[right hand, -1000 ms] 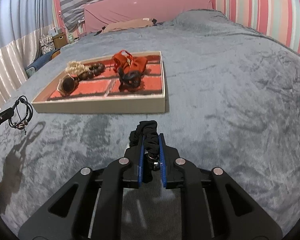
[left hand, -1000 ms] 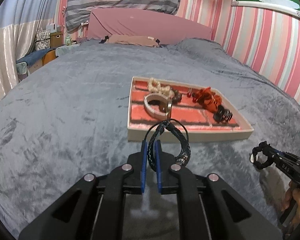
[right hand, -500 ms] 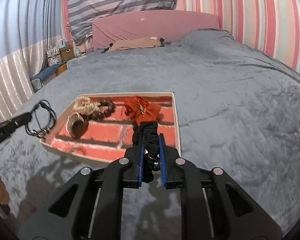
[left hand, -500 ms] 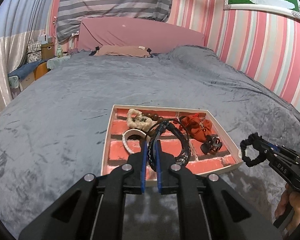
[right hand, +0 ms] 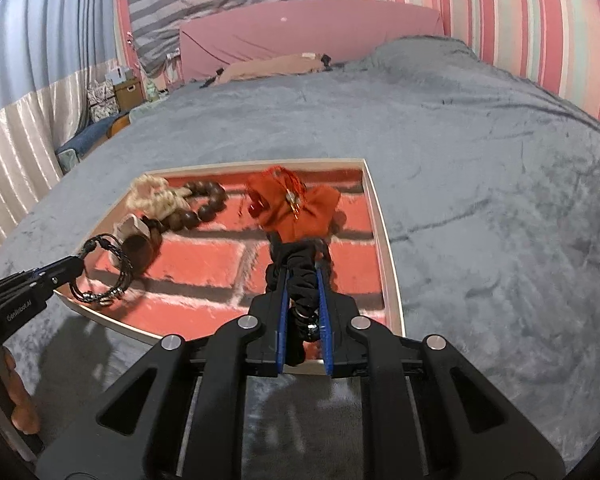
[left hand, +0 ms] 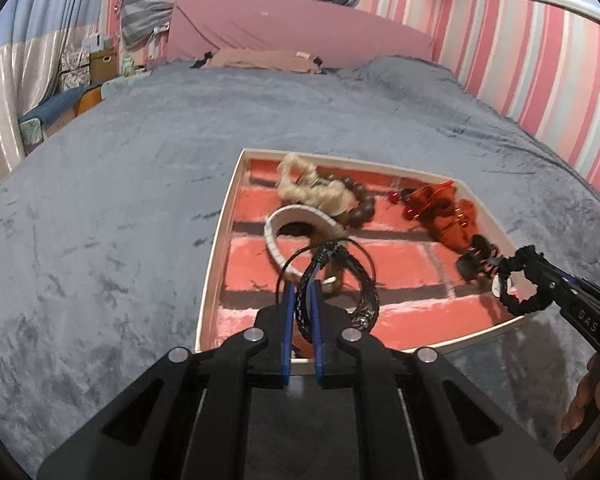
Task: Organize jewelry
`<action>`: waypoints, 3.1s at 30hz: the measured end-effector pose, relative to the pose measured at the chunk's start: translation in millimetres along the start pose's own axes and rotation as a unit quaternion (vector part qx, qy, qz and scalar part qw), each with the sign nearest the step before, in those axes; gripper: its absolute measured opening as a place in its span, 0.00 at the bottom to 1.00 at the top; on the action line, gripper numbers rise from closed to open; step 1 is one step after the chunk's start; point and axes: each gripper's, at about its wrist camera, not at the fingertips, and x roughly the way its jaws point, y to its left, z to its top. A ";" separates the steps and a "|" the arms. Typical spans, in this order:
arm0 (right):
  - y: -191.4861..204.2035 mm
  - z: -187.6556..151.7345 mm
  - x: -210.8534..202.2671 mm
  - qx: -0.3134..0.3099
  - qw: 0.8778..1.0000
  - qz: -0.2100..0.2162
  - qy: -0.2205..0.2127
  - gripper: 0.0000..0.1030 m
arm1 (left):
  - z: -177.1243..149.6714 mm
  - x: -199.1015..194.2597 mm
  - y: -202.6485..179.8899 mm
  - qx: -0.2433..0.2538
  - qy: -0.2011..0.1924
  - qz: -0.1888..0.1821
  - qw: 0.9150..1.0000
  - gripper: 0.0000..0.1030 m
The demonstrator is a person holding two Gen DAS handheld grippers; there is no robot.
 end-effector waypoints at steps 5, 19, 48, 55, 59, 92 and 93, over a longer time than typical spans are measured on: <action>-1.7 -4.9 12.6 -0.001 1.000 -0.009 0.015 0.14 | -1.6 13.5 2.3 0.006 0.012 0.012 1.000 0.08; -0.9 -13.5 18.9 -0.009 1.000 -0.019 0.022 0.17 | -6.4 12.9 11.7 0.004 0.018 0.021 1.000 0.10; 30.9 -57.7 -153.2 -0.028 0.994 -0.059 -0.085 0.96 | -60.5 -190.6 7.3 0.015 -0.087 0.101 0.991 0.95; 38.5 -81.7 -202.0 -0.011 0.994 -0.059 -0.094 0.96 | -89.1 -226.6 -4.7 0.005 -0.099 0.097 0.990 0.95; 39.9 -94.3 -221.1 -0.004 0.993 -0.061 -0.099 0.96 | -100.6 -238.7 -11.2 0.009 -0.093 0.088 0.992 0.95; 55.0 -113.1 -249.2 -0.014 0.992 -0.067 -0.106 0.96 | -118.0 -273.2 -30.7 0.031 -0.123 0.109 0.986 0.95; 54.9 -113.0 -249.2 -0.013 0.992 -0.066 -0.106 0.96 | -117.9 -273.2 -31.1 0.032 -0.124 0.110 0.986 0.95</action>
